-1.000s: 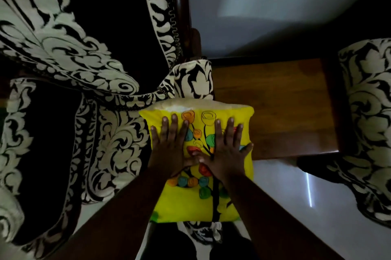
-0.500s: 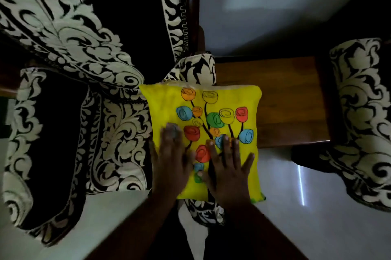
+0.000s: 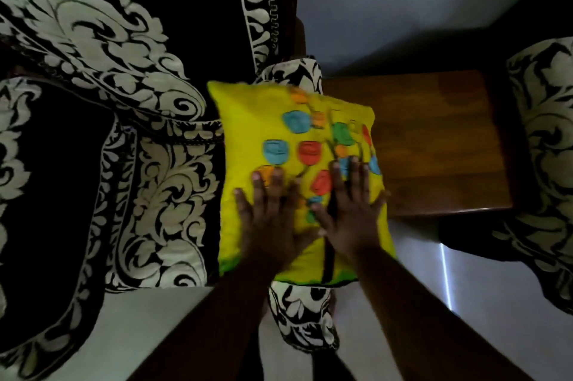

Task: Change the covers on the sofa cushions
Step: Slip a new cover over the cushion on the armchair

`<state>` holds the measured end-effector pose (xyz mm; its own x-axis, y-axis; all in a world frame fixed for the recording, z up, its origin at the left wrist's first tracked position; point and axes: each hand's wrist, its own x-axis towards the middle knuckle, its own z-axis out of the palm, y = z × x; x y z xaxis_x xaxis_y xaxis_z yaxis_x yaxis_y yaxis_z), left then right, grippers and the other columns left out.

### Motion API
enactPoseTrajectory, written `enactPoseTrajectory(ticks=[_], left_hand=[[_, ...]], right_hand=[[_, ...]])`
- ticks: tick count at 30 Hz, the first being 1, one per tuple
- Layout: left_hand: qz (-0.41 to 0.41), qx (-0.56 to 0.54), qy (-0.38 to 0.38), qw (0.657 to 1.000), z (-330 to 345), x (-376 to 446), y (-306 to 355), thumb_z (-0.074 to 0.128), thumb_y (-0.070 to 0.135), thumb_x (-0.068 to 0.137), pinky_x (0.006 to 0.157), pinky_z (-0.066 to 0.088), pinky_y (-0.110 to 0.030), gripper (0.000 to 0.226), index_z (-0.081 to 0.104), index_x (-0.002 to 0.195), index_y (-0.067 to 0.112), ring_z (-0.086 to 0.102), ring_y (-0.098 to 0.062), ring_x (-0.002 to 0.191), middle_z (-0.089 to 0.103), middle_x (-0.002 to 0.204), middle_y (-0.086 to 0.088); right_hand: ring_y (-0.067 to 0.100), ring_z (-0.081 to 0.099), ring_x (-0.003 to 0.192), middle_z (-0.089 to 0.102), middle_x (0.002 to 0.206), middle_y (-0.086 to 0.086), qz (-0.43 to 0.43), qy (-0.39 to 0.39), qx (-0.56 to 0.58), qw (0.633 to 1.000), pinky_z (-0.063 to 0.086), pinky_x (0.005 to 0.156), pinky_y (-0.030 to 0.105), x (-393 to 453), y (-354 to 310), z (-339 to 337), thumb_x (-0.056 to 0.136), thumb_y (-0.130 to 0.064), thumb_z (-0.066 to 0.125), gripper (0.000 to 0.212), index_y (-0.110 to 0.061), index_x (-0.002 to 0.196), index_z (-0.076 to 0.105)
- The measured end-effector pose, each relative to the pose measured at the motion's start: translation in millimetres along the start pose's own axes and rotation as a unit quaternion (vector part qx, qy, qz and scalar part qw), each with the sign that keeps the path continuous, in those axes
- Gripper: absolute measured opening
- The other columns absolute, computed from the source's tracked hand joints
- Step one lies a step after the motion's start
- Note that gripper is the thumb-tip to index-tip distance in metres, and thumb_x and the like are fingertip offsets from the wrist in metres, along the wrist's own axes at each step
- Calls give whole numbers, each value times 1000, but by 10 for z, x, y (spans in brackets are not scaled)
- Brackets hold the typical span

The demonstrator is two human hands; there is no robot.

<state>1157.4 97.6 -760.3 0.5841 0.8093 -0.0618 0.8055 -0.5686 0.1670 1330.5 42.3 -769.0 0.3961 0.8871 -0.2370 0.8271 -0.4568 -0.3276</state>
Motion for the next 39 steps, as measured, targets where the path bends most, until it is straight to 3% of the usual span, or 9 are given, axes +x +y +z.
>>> enactPoseTrajectory(ticks=[7, 12, 16, 19, 21, 23, 32, 36, 39], left_hand=[[-9, 24, -8, 1000, -38, -49, -61, 35, 88, 84, 112, 16, -74, 104, 16, 161, 20, 8, -46, 152, 10, 167, -17], [-82, -104, 40, 990, -584, 208, 40, 39, 92, 78, 118, 15, -65, 105, 27, 158, 25, 10, -33, 155, 10, 168, -9], [-395, -416, 74, 816, -840, 673, -327, 58, 96, 57, 114, 34, -60, 129, 14, 158, 29, 26, -34, 149, 18, 166, -7], [-445, -564, -20, 696, -886, 841, -543, 75, 84, 58, 102, 48, -56, 119, 30, 154, 30, 50, -29, 132, 47, 151, 0], [-431, -564, 6, 704, -939, 831, -655, 77, 79, 62, 95, 54, -54, 94, 49, 141, 36, 61, -24, 118, 62, 132, 7], [-401, -547, 57, 732, -1086, 748, -729, 76, 79, 65, 88, 58, -47, 79, 56, 132, 43, 66, -20, 109, 68, 121, 12], [-331, -539, 204, 747, -2128, 609, -1643, 64, 44, 92, 76, 48, -19, 49, 46, 136, 33, 60, -4, 103, 59, 117, 20], [-374, -564, 180, 714, -2168, 731, -2442, 58, 61, 89, 90, 56, -46, 65, 41, 146, 36, 56, -19, 117, 54, 133, 12], [-391, -554, 160, 717, -2034, 844, -3026, 59, 74, 79, 98, 53, -50, 67, 53, 134, 37, 60, -21, 113, 62, 128, 8]], right_hand=[[41, -13, 153, -28, 165, 7, 83, -60, 81, 991, 11, 114, 70, -77, -82, -204, 65, -102, 28, 118, -44, 155, -21], [38, 41, 136, 39, 148, 14, 86, 78, 259, 959, 41, 105, 49, 55, 118, -682, 80, -87, 41, 88, -26, 144, 44], [37, 47, 136, 46, 151, 13, 252, -5, 327, 911, 38, 111, 49, 511, 298, -958, 57, -104, 40, 127, -23, 154, 35], [16, 74, 81, 76, 97, 0, 281, -94, 426, 855, 57, 72, 28, 586, 112, -1117, 73, -84, 61, 84, -19, 126, 65], [-2, 70, 67, 74, 91, -10, 223, -36, 476, 850, 55, 59, 19, 602, -3, -1175, 80, -65, 70, 59, -24, 122, 65], [-6, 69, 88, 73, 107, -16, 147, 8, 510, 848, 56, 77, 25, 600, -97, -1221, 80, -56, 75, 55, -35, 129, 61], [16, 71, 102, 73, 108, -9, 58, -16, 553, 831, 59, 88, 48, 1012, -1536, -1409, 72, -65, 79, 51, -43, 111, 54], [10, 64, 107, 67, 112, -11, 52, 37, 534, 843, 53, 92, 33, 1353, -2188, -1191, 86, -59, 70, 63, -24, 135, 50], [7, 58, 122, 61, 132, -19, 35, 43, 542, 839, 48, 98, 32, 1558, -2499, -947, 92, -53, 64, 58, -39, 144, 41]])
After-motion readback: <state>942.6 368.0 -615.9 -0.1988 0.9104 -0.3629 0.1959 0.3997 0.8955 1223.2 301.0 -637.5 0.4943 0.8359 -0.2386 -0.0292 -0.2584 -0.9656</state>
